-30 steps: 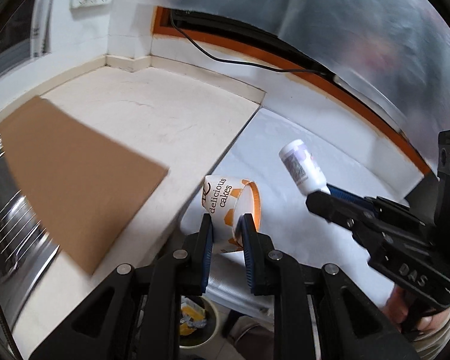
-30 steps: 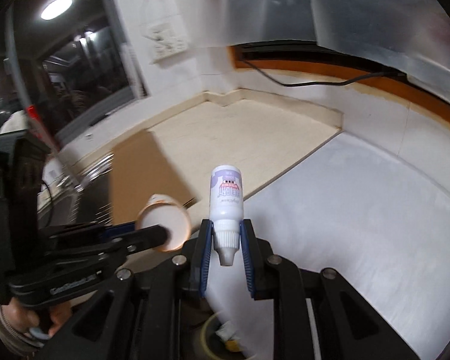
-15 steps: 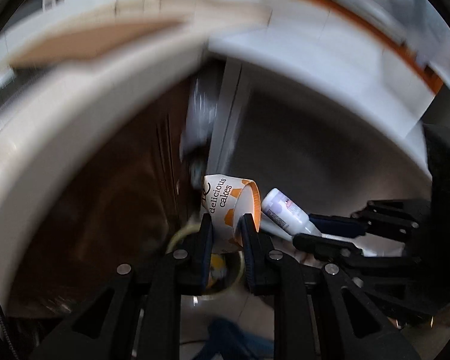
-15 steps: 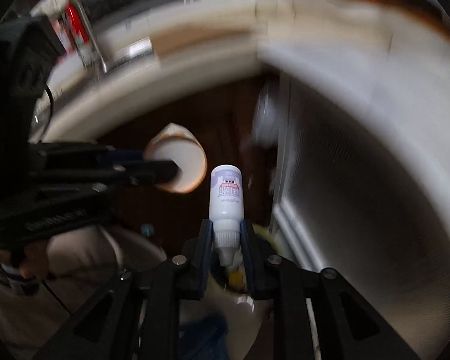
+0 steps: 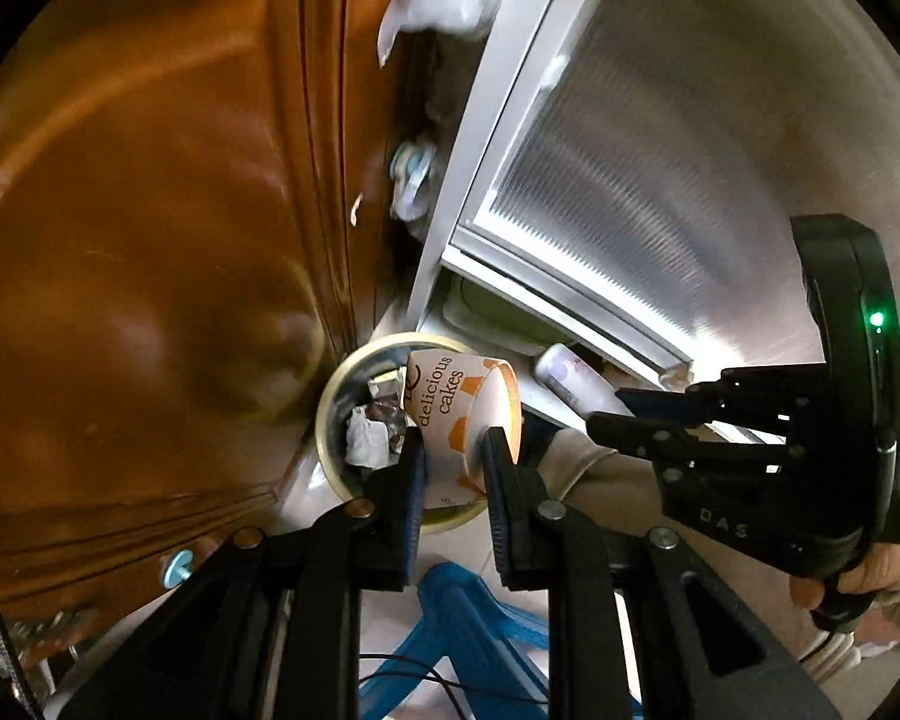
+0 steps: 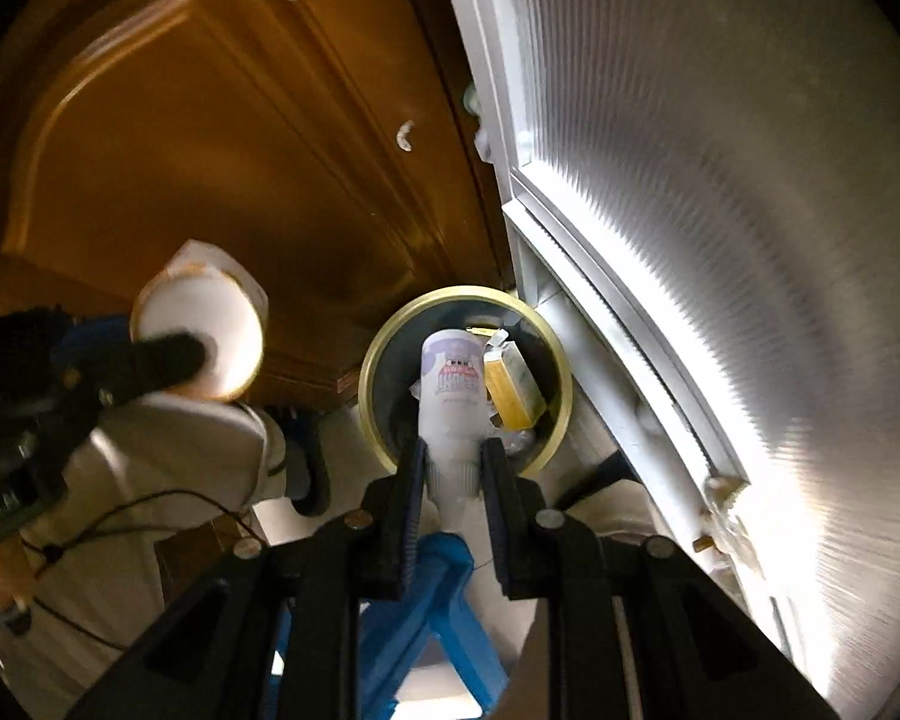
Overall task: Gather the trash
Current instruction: 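Carry the cake cup and white bottle down over the trash bin, then open both tools to drop the cup and bottle into the bin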
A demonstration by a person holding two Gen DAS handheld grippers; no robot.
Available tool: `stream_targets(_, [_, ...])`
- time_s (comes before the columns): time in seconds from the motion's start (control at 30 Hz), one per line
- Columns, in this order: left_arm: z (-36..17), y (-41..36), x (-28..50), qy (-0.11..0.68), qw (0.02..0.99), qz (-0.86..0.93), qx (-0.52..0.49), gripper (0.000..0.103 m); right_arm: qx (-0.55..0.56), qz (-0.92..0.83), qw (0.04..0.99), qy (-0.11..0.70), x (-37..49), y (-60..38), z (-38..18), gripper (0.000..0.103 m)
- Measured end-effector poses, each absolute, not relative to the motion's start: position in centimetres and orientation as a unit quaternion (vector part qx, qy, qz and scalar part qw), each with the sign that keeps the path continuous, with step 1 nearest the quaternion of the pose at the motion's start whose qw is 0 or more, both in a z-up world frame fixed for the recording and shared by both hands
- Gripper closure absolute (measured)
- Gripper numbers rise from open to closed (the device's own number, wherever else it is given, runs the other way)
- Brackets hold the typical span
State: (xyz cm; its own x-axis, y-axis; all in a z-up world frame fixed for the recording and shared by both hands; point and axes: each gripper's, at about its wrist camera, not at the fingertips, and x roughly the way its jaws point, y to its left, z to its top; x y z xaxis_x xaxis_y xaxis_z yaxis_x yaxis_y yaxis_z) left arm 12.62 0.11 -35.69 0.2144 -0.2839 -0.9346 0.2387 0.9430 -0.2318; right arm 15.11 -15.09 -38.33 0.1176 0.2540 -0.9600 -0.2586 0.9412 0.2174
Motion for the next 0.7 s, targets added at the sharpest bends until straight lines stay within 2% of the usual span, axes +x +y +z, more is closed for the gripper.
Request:
stream_targets(0.3, [-38.7, -0.1, 14.8, 0.627, 0.762, -0.159, -0.008, 0.086, 0.016, 0.156, 0.736, 0.659, 17.4, -14.3, -40.8, 0.083])
stream_targets(0.47, [-39.3, 0.2, 15.1, 0.635, 0.758, -0.152, -0.001, 0.076, 0.041, 0.162, 0.728, 0.665, 17.8, -14.7, -41.2, 0.083])
stream_targets(0.5, [-39.3, 0.3, 15.0, 0.635, 0.757, -0.151, 0.000, 0.071, 0.042, 0.163, 0.727, 0.665, 17.9, -14.7, -41.2, 0.082])
stream_targets(0.57, [-39.3, 0.5, 14.9, 0.636, 0.757, -0.149, 0.001, 0.054, 0.043, 0.163, 0.725, 0.668, 17.8, -14.6, -41.1, 0.078])
stream_targets(0.6, [-39.2, 0.7, 14.9, 0.636, 0.757, -0.149, -0.001, 0.039, 0.045, 0.163, 0.724, 0.668, 17.8, -14.6, -41.2, 0.076])
stream_targets(0.63, [-39.2, 0.7, 14.8, 0.636, 0.758, -0.148, -0.002, 0.028, 0.047, 0.165, 0.723, 0.669, 17.8, -14.5, -41.3, 0.076])
stream_targets(0.7, [-39.0, 0.9, 14.6, 0.635, 0.759, -0.145, -0.002, 0.024, 0.049, 0.168, 0.723, 0.668, 17.6, -14.5, -41.2, 0.076])
